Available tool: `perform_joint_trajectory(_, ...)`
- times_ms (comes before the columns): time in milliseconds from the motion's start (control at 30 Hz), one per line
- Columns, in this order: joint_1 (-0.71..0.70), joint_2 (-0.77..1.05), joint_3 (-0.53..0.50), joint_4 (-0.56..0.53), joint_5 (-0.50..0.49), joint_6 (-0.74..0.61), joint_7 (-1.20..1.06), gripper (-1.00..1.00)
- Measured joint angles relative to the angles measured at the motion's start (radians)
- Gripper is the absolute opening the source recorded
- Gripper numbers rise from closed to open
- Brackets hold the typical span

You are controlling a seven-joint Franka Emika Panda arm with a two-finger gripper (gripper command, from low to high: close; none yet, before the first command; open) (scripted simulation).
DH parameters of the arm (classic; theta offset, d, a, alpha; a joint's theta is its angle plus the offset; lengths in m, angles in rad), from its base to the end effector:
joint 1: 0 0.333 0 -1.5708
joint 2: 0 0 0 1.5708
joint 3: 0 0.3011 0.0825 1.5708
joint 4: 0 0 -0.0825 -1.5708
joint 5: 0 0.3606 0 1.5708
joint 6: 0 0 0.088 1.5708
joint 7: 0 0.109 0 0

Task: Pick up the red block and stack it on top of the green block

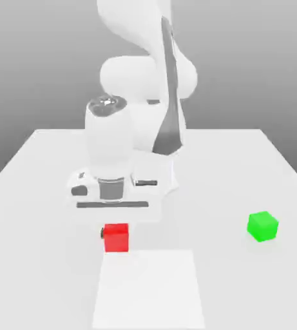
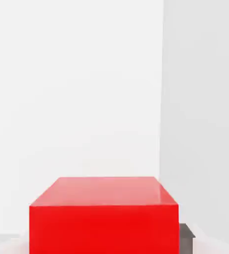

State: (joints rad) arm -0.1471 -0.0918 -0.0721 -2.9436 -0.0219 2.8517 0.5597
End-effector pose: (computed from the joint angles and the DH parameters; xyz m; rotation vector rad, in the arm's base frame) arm 0.3173 -0.0686 0.2093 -2.9186 1.1617 0.0005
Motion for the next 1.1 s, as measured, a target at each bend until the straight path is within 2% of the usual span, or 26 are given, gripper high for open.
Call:
perform_joint_trajectory(800,0.506,-0.104,0.603,0.098,0.240,-0.183,0.937,-1.00)
perform_joint_trajectory(867,0.502,-0.084,0.642,0.104,0.202,-0.175,1.010,-1.00)
perform_joint_trajectory(1100,0.413,0.065,0.668,0.116,-0.101,-0.080,1.240,-1.00)
